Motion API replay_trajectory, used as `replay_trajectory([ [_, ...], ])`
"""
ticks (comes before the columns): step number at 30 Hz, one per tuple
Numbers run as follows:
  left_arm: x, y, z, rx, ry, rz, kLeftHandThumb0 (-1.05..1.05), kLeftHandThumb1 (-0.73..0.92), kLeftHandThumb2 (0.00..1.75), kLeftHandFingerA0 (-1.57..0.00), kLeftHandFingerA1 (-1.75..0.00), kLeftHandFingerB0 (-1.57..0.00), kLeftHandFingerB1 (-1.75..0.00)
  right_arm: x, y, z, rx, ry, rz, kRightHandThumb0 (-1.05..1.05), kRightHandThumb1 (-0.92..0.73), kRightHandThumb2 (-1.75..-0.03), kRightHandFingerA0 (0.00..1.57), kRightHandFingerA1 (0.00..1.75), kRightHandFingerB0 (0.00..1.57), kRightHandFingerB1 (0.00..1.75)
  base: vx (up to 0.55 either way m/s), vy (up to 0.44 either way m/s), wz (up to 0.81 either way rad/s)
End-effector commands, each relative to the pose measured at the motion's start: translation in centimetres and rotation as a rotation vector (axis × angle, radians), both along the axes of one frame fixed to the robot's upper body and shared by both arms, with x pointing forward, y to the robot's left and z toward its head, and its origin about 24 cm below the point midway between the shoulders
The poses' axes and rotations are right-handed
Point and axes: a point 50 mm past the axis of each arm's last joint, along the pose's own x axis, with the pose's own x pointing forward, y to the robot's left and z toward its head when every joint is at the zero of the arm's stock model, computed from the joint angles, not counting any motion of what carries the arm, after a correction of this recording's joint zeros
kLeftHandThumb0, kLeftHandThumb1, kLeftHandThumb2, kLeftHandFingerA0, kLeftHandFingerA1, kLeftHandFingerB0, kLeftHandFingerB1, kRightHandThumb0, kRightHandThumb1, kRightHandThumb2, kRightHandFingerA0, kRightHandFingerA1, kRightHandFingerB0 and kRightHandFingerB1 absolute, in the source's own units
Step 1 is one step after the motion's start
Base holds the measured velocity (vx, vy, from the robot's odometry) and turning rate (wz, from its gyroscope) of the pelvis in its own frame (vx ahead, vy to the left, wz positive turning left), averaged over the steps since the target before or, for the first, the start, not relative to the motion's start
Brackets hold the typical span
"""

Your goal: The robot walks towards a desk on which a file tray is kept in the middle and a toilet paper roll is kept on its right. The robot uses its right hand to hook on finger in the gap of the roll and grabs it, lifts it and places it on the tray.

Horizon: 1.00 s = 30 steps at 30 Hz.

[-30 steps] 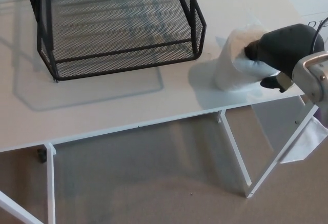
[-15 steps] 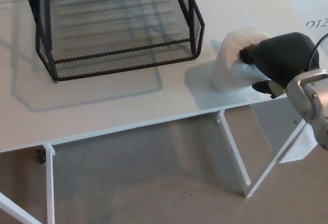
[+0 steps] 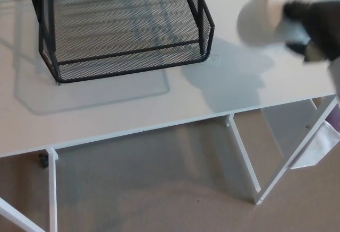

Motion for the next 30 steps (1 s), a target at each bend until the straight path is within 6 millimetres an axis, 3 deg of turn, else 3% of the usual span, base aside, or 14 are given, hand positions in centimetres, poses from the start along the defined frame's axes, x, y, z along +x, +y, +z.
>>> replay_trajectory([
  [1,0.3,0.8,0.7,0.034,-0.021,-0.044,-0.54,0.72,1.05,-0.38,-0.56,-0.32,-0.52,0.0,0.0,4.0,0.048,-0.087,0.054,-0.33,-0.62,-0.58,0.99,1.61,0.9,0.68,0.0,0.0,0.0],
  [7,0.2,0.7,0.7,0.04,-0.02,-0.054,-0.52,0.7,1.05,-0.38,-0.57,-0.29,-0.51,0.0,1.7,7.7,0.093,-0.163,0.139,-0.29,-0.62,-0.67,0.97,1.63,0.91,0.68,0.0,0.0,0.0],
  [8,0.2,0.7,0.7,0.028,-0.036,-0.028,-0.51,0.85,0.66,-0.46,-0.42,-0.43,-0.39,0.0,2.2,8.3,0.092,-0.156,0.141,-0.31,-0.63,-0.64,0.95,1.66,0.91,0.66,0.0,0.0,0.0],
  [12,0.6,0.6,0.8,0.021,-0.034,-0.026,-0.51,0.85,0.66,-0.45,-0.41,-0.42,-0.37,0.1,3.6,10.0,0.073,-0.161,0.186,-0.32,-0.64,-0.59,0.95,1.59,0.88,0.67,0.0,0.0,0.0],
  [13,0.6,0.5,0.8,0.016,-0.041,-0.037,-0.5,0.7,1.05,-0.38,-0.57,-0.27,-0.5,0.3,4.5,10.5,0.084,-0.158,0.222,-0.36,-0.59,-0.58,0.94,1.61,0.87,0.63,0.0,0.0,0.0],
  [17,0.5,0.5,0.7,0.028,-0.02,-0.065,-0.55,0.72,1.06,-0.37,-0.55,-0.3,-0.51,0.5,6.7,11.4,0.058,-0.131,0.27,-0.35,-0.62,-0.58,0.9,1.61,0.88,0.63,0.0,0.0,0.0],
  [21,0.8,0.5,0.7,0.026,-0.026,-0.044,-0.51,0.69,1.04,-0.38,-0.57,-0.32,-0.52,0.9,9.1,12.2,0.026,-0.029,0.352,-0.32,-0.67,-0.6,0.86,1.53,0.89,0.7,0.0,0.0,0.0],
  [22,0.8,0.4,0.7,0.021,-0.029,-0.042,-0.54,0.8,0.69,-0.43,-0.43,-0.39,-0.39,1.0,9.6,12.3,0.025,0.033,0.374,-0.27,-0.7,-0.62,0.81,1.54,0.88,0.74,0.0,0.0,0.0],
  [24,0.9,0.3,0.6,0.014,-0.035,-0.037,-0.5,0.84,0.65,-0.46,-0.42,-0.42,-0.38,1.1,10.1,12.3,0.008,0.055,0.389,-0.27,-0.64,-0.63,0.84,1.55,0.92,0.67,0.0,0.0,0.0],
  [25,0.9,0.2,0.5,0.002,-0.043,-0.021,-0.54,0.78,0.68,-0.43,-0.42,-0.38,-0.38,1.2,11.3,12.2,-0.028,0.079,0.411,-0.34,-0.59,-0.57,0.86,1.54,0.93,0.6,0.0,0.0,0.0],
  [26,0.9,0.2,0.5,-0.003,-0.047,-0.003,-0.51,0.83,0.65,-0.44,-0.42,-0.4,-0.38,1.3,12.3,12.0,-0.039,0.099,0.419,-0.35,-0.54,-0.56,0.86,1.55,0.93,0.55,0.0,0.0,0.0],
  [28,0.9,0.1,0.4,-0.008,-0.053,0.011,-0.51,0.83,0.65,-0.44,-0.42,-0.4,-0.38,1.4,13.1,11.9,-0.04,0.122,0.428,-0.35,-0.54,-0.56,0.86,1.55,0.93,0.55,0.0,0.0,0.0],
  [29,0.9,0.1,0.3,0.018,-0.037,-0.017,-0.5,0.66,1.03,-0.39,-0.58,-0.28,-0.51,1.5,14.4,11.7,-0.09,0.177,0.429,-0.37,-0.58,-0.57,0.82,1.57,0.88,0.55,0.0,0.0,0.0],
  [30,0.9,0.0,0.2,0.025,-0.028,-0.032,-0.5,0.65,1.03,-0.39,-0.58,-0.27,-0.51,1.6,15.2,11.6,-0.116,0.211,0.444,-0.36,-0.58,-0.57,0.81,1.56,0.87,0.6,0.0,0.0,0.0],
])
